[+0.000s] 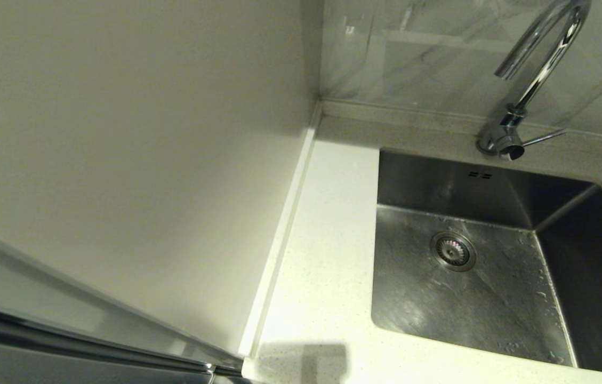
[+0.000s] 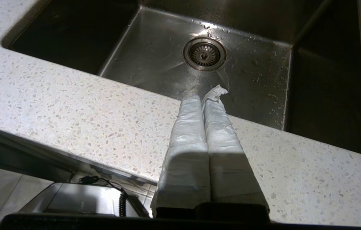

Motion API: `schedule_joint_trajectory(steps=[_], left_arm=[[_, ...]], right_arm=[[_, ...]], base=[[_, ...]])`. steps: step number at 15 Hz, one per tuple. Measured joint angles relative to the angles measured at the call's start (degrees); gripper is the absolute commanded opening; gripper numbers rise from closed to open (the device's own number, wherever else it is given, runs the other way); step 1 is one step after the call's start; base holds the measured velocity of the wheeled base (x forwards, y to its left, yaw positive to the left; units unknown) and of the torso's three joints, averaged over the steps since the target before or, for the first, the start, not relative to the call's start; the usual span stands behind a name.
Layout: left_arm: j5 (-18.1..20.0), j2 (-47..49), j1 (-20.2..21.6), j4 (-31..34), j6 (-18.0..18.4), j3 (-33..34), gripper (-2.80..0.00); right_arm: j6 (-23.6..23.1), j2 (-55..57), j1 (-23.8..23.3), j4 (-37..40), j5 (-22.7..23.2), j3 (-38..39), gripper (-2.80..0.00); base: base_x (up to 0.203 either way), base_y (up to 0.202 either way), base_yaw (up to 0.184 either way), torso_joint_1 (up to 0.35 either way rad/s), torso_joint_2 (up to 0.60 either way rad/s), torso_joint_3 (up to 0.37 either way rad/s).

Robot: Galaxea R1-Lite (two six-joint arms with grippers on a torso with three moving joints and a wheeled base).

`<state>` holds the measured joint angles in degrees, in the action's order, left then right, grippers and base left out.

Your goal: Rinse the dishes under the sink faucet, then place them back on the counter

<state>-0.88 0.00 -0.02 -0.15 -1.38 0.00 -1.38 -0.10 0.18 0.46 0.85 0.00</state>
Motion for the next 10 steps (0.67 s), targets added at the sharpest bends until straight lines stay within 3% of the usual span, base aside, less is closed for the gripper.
schedule_joint_trajectory(steps=[10], left_arm=[[0.02,0.0,0.0,-0.01,0.0,0.0,-2.8]], right_arm=[[0.01,0.02,0.02,-0.02,0.0,0.0,-2.8]], base=[[0.0,0.0,0.0,0.0,0.0,0.0]])
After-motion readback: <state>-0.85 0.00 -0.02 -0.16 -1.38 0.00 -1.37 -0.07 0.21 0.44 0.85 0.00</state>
